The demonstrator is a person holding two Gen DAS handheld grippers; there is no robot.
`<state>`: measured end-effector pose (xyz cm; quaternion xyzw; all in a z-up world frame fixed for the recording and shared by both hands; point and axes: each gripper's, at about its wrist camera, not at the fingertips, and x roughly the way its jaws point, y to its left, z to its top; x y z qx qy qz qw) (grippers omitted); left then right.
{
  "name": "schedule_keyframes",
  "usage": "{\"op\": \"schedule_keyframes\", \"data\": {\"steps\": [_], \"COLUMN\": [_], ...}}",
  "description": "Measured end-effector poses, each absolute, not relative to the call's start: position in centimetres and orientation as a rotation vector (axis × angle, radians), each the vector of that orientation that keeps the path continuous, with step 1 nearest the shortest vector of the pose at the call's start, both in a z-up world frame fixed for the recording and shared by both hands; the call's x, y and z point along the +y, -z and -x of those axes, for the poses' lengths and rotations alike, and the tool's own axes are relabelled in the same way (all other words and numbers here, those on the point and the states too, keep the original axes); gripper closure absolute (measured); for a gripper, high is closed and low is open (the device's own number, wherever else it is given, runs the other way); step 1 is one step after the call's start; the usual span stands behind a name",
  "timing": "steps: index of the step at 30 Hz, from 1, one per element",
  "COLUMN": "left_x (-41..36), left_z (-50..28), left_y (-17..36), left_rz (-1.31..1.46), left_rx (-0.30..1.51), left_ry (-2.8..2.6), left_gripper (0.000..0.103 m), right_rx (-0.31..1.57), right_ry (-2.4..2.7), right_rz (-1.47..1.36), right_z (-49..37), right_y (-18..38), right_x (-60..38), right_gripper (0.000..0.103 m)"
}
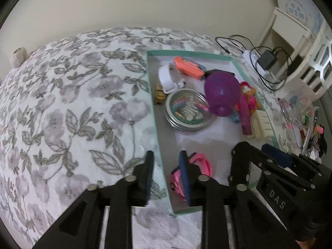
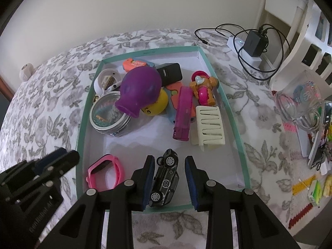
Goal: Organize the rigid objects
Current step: 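Carry the pink watch band and black car into the tray and open both grippers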
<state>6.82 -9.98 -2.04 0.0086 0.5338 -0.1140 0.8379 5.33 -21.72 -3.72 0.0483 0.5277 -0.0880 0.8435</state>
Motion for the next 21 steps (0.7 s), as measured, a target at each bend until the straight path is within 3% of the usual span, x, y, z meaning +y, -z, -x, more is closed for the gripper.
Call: {"op": "schedule_keyframes", "data": {"steps": [2,7,9,12,17,21], "left_x": [-9.6,-8.5,-8.1,-7.3,-6.4,-5.8], "left_z": [-7.0,-7.5,-7.6,-7.9,-8.3,-8.5], "left_y": [2.0,2.2,2.3,2.3,2.7,3.3], "left_rz": [-0.01,0.006,0.013,0.034,0.065,0.09], "left_rx": [1.126,1.14,1.144,1.144,1.167,1.197], "left_ry": [0.214,0.142,0.107,0.064,0.018,-0.009], "left_gripper": [0.046,0.038,0.028,0.027,0.015,0.014], "right_rx": [1.113,1.115,1.109,1.102,1.097,1.094], "right_ry": [0.188,0.189,0.192,0.195,0.199,0.203], "right_rz": [-0.097,-0.084,-0.086,-0.093,-0.108,-0.112], "right_z": [-5.3,-5.4,-5.4,-5.4,-5.4,-5.4], "right_y": [3.8,4.1,4.1,4.1,4.2,4.3], "right_x": [-21.7,-21.7,-21.7,-21.8,-21.9,-22.0], "right_gripper": [0.069,0.053,0.05,0.038,0.032,0.028]}}
